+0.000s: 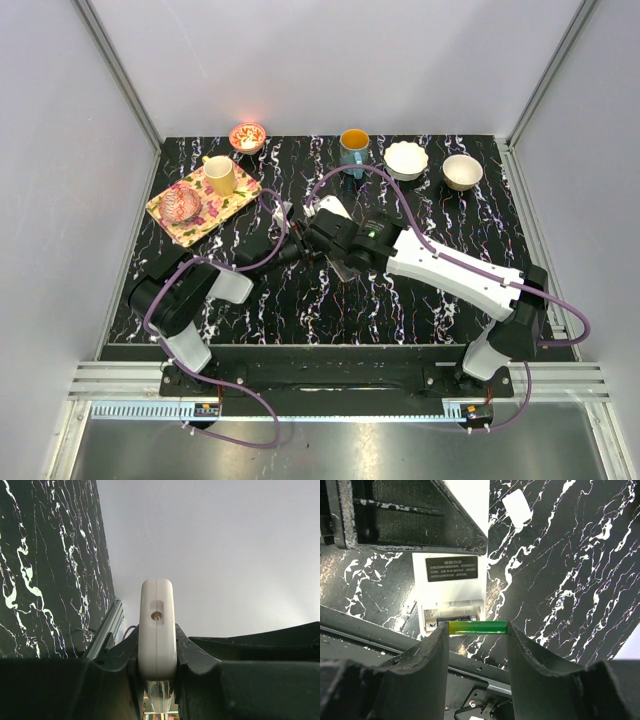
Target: Load the batteries into the remote control
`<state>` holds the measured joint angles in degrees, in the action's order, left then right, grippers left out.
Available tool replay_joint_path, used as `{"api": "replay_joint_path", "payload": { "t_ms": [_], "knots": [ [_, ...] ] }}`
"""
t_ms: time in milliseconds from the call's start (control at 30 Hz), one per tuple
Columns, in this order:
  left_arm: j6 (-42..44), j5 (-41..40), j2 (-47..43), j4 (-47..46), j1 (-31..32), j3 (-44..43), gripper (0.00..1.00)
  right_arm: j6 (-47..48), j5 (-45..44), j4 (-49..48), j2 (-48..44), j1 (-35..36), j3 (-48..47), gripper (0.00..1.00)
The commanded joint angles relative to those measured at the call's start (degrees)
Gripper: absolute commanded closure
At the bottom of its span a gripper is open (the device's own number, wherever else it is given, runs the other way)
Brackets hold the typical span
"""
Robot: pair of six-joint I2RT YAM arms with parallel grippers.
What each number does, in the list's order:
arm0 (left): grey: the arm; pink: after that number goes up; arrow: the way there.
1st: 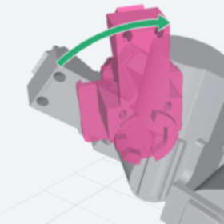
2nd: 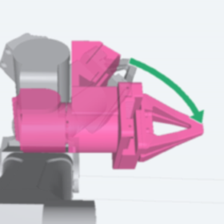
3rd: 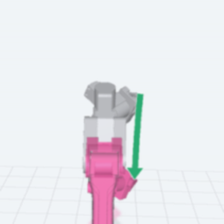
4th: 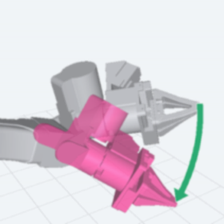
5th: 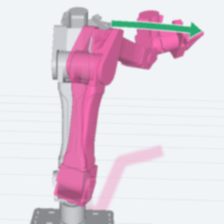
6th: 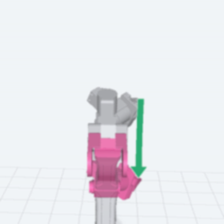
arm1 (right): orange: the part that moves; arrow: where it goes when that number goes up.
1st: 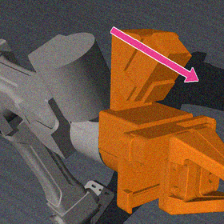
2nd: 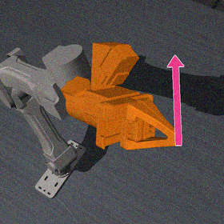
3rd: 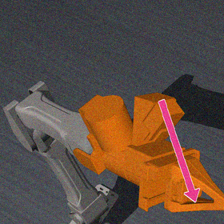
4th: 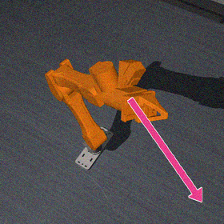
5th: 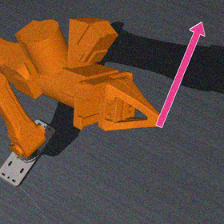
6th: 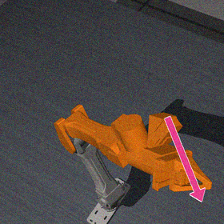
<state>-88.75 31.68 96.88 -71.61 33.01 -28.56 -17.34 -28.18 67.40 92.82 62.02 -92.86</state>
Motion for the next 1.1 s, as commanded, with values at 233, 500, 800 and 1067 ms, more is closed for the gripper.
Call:
{"api": "replay_joint_path", "payload": {
  "t_ms": [233,500,800,1067],
  "knots": [
    [0.5,0.4,-1.8,-23.7,0.4,-2.6,1.0,-0.9,2.6,0.8,1.0,1.1,-1.7,1.0],
    [0.5,0.4,-2.0,-23.7,0.3,-2.4,1.0,-0.9,1.0,1.1,1.6,1.1,-1.9,0.84],
    [0.5,0.6,-2.7,-23.7,0.5,-2.1,1.0,-1.3,-2.0,1.2,2.8,1.1,-2.8,0.78],
    [0.6,0.6,-3.2,-23.7,0.8,-1.5,1.0,-1.0,-3.2,1.1,3.7,1.1,-3.9,0.72]
  ]
}}
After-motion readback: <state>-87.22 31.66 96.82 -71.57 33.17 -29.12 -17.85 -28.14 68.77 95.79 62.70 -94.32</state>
